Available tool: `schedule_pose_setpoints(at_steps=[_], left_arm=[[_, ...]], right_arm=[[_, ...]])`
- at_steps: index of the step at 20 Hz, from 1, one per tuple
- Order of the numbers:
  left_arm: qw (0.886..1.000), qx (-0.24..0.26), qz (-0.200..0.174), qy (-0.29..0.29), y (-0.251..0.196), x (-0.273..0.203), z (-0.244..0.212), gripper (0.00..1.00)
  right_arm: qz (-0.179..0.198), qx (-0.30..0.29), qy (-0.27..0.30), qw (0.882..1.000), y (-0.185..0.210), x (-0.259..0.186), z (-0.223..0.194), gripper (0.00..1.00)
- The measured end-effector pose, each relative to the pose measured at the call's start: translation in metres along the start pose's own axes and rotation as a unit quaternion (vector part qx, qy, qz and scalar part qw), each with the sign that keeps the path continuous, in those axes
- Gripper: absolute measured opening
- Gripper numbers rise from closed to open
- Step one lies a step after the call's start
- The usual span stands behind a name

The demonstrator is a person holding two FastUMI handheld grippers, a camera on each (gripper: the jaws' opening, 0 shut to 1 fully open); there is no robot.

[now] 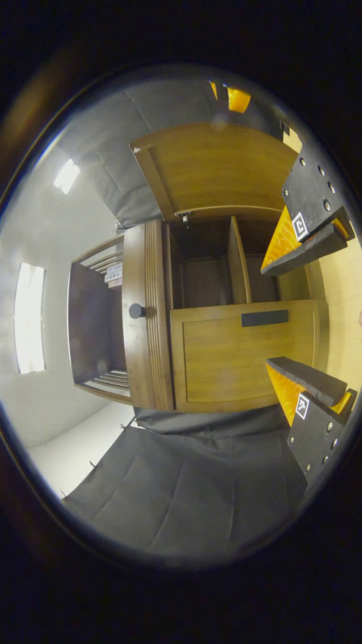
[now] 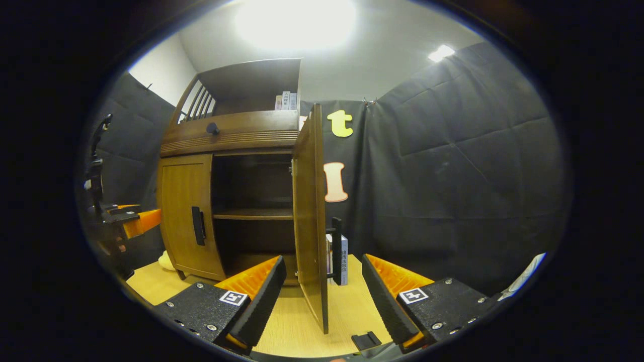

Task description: Open the right door of the double-door shoe cabinet with the right hand, and open the left door with the left hand.

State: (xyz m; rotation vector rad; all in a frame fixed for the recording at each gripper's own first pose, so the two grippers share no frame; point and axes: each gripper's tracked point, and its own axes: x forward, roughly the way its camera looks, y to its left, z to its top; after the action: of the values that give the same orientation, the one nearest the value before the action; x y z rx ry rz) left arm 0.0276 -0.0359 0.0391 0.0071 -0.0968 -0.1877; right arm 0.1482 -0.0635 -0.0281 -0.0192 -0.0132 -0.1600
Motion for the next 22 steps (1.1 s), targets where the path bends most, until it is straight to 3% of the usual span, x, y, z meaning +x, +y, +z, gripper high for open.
schedule_pose_setpoints(at_steps=[3, 4, 9, 11, 16, 17, 22], left_arm=[[1.0, -0.008, -0.004, 0.012, -0.001, 0.003, -0.006, 1.0], [1.0, -0.008, -0.005, 0.016, -0.001, 0.004, -0.006, 0.93], [0.999, -0.021, -0.004, 0.034, -0.002, 0.007, -0.014, 0.93], [0.999, -0.031, -0.002, 0.042, -0.003, 0.007, -0.019, 0.87], [0.998, -0.021, -0.007, 0.051, -0.007, 0.012, -0.023, 0.87], [0.998, -0.02, -0.011, 0.051, -0.008, 0.012, -0.026, 1.0], [0.997, -0.039, -0.021, 0.07, -0.013, 0.013, -0.03, 0.87]], right_arm=[[-0.01, -0.001, 0.001, 1.0, 0.002, 0.001, 0.0, 0.94], [-0.012, 0.002, 0.001, 1.0, 0.003, 0.001, -0.001, 0.93], [-0.016, 0.0, 0.013, 1.0, 0.017, 0.01, -0.011, 0.93], [-0.02, -0.001, 0.02, 1.0, 0.021, 0.012, -0.016, 0.93], [-0.034, 0.0, 0.035, 0.999, 0.022, 0.013, -0.026, 0.94], [-0.039, -0.002, 0.037, 0.999, 0.02, 0.015, -0.028, 0.93], [-0.053, -0.006, 0.046, 0.998, 0.017, 0.014, -0.031, 0.94]])
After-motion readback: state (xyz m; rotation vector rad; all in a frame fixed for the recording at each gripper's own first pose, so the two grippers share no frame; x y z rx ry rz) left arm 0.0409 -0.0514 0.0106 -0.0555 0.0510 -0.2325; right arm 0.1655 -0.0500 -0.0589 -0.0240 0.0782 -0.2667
